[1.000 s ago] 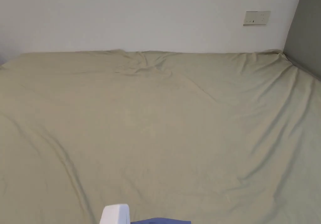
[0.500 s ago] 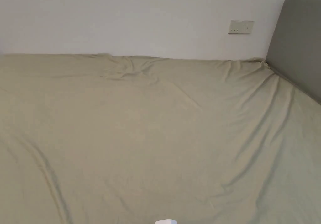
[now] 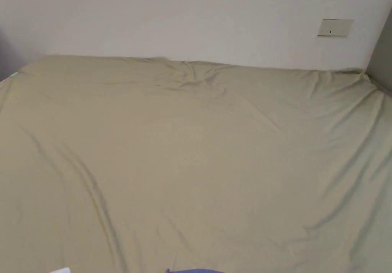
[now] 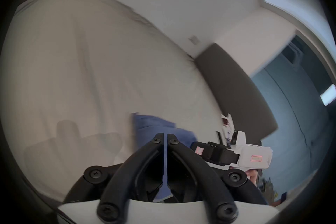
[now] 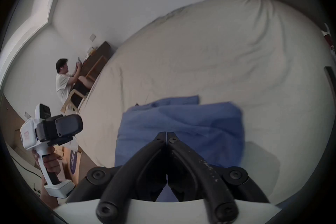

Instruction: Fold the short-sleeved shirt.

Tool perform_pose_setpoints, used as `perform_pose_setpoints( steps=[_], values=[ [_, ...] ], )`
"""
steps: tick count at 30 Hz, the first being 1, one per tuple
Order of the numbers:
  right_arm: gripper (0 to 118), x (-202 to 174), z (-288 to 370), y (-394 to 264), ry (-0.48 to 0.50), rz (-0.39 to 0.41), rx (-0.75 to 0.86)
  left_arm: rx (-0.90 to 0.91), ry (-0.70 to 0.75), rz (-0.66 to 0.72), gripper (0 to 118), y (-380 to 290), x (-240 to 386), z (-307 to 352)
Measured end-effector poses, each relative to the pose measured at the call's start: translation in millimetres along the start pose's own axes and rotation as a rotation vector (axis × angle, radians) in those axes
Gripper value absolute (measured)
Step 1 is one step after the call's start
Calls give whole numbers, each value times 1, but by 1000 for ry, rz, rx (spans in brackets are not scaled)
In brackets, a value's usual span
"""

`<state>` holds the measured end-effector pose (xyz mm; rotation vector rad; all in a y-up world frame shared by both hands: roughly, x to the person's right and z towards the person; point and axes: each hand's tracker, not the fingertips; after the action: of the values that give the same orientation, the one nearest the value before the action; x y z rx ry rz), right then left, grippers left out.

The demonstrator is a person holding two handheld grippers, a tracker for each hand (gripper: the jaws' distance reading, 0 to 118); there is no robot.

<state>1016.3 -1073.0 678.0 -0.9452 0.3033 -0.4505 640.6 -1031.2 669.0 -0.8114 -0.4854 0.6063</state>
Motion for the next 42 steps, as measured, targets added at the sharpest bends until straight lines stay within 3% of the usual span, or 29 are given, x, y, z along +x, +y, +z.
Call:
perform_pose_setpoints(
  steps=[4,9,11,13,17,20,22,23,24,26,27,29,30,36,42],
  values=[
    [0,8,-39,-8,-75,53,-137,0,28,125,3,-19,-27,9],
    [0,17,-44,2,-40,-44,-168,-10,32,151,13,-34,-32,-15],
    [0,15,-44,0,-49,6,-163,-63,42,135,63,-35,-35,-31],
    [0,16,-43,-2,-48,12,-152,-141,22,121,99,-35,-34,-53],
    [0,20,-41,-5,-28,-37,-138,-250,-104,105,99,-37,-24,-93],
    [0,21,-39,-8,-16,-31,-123,-353,-118,104,98,-49,-18,-131],
    [0,19,-37,-10,-14,-19,-115,-281,-200,55,100,-54,-6,-134],
    [0,19,-34,-10,-14,-15,-107,-290,-149,41,99,-52,-2,-136],
    [0,18,-32,-10,-14,-14,-107,-312,-126,39,95,-49,-1,-137],
    [0,16,-26,-8,-16,-30,-104,-323,-65,14,42,-42,-2,-131],
    [0,16,-20,-7,-17,-42,-94,-347,22,-3,40,-38,-7,-130],
    [0,17,-9,-6,23,-74,-93,-389,-83,169,37,-31,-21,-127],
    [0,16,-2,-5,30,-84,-82,-379,-69,195,36,-29,-23,-124],
    [0,18,33,4,-9,-107,3,-365,30,71,35,-2,-24,-84],
    [0,19,39,17,-114,-93,49,-379,396,-218,35,64,-53,-11]
  ],
)
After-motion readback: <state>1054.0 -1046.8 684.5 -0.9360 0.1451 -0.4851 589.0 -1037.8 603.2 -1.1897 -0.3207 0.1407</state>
